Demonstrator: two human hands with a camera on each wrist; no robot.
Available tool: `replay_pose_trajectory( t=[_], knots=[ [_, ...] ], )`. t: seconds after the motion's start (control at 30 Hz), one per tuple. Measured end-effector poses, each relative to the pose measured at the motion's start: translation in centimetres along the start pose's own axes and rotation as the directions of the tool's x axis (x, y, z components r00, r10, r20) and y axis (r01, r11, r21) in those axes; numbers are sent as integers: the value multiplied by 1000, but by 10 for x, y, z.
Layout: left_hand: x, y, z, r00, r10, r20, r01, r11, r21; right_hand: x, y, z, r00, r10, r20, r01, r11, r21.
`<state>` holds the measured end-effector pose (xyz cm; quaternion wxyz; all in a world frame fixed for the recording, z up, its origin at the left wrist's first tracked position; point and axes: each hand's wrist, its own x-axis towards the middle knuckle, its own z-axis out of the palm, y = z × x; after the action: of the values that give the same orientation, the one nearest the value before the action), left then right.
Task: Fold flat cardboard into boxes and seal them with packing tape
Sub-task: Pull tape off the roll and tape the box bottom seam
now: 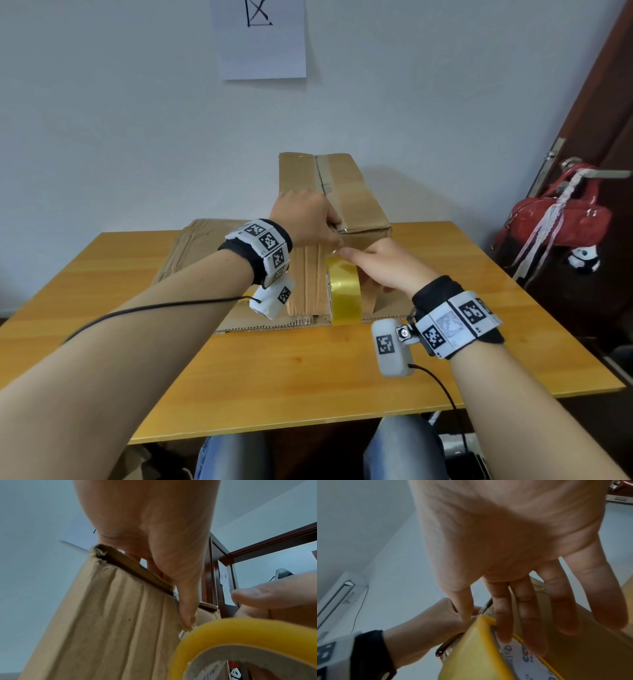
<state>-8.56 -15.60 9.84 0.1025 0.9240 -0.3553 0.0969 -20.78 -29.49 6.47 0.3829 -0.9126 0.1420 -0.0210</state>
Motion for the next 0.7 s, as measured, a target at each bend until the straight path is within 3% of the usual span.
replay_pose_trajectory(
  t=[0.37, 0.7],
  knots=[
    [-11, 13, -8, 999, -40, 2, 40, 999, -16, -3, 42, -5, 980, 188, -68, -174, 969, 177],
    [-12, 44, -7, 988, -32, 149, 31, 999, 11, 5, 119, -7, 945, 309, -110, -323, 934, -153]
  ],
)
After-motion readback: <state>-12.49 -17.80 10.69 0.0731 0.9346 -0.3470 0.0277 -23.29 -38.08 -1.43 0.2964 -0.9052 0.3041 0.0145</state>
